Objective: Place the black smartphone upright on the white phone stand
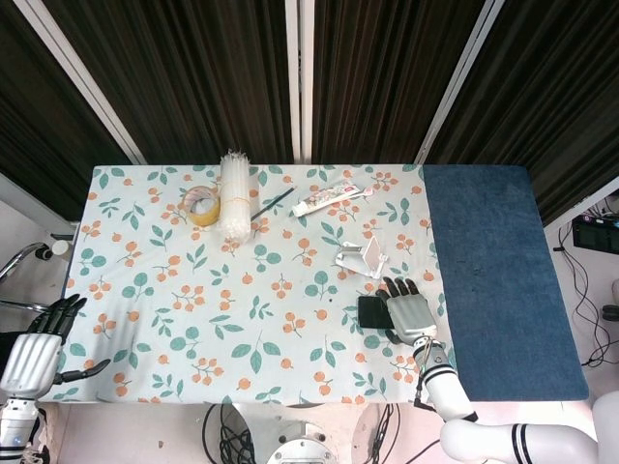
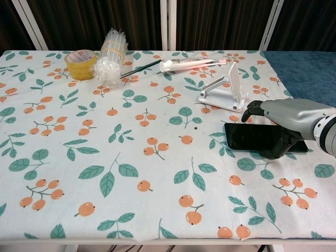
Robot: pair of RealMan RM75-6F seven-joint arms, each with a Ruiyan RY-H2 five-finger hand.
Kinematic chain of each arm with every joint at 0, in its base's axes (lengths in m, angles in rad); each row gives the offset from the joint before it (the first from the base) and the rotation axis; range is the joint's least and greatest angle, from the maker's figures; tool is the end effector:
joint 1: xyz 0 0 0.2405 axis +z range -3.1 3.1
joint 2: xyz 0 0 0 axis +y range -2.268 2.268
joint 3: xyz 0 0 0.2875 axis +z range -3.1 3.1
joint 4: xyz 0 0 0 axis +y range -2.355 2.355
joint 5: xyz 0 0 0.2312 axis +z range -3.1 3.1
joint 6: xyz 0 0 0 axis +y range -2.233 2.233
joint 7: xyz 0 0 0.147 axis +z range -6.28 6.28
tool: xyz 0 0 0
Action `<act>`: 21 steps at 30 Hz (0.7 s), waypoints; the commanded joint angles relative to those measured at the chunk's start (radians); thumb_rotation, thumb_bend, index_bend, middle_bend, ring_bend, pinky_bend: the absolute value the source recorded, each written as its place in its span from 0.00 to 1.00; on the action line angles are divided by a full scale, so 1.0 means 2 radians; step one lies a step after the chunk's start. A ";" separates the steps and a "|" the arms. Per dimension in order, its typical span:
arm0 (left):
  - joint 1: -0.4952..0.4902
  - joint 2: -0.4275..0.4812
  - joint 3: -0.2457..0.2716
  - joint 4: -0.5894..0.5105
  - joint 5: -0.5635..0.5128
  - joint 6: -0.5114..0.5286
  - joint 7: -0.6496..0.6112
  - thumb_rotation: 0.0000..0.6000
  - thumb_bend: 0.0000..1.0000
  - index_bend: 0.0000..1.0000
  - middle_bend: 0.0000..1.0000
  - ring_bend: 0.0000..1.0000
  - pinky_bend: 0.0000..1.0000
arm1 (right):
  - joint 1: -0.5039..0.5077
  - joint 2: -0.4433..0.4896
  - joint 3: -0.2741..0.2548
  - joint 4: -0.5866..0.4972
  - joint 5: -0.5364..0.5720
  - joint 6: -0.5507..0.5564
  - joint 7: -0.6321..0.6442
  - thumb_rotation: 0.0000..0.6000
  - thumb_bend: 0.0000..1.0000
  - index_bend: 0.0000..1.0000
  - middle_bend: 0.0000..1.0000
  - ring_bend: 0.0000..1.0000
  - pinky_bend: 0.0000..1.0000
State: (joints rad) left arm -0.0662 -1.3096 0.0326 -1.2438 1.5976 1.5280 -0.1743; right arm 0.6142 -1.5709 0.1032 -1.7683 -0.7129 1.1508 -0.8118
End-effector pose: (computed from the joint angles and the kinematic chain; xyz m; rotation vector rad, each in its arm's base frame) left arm -0.3973 0.1660 0.1105 -1.4800 -0.9072 -0.9111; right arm -0.2012 -0.2872 -0.0543 1.7809 -1.1213 0.5288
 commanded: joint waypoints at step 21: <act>0.000 0.000 0.002 -0.004 -0.001 -0.003 0.004 0.52 0.05 0.07 0.06 0.08 0.22 | 0.013 0.003 -0.014 0.004 0.010 0.002 0.017 1.00 0.25 0.42 0.00 0.00 0.00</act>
State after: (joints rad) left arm -0.0656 -1.3103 0.0359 -1.2515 1.5965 1.5218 -0.1654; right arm 0.6418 -1.5628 0.0771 -1.7632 -0.6819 1.1527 -0.7883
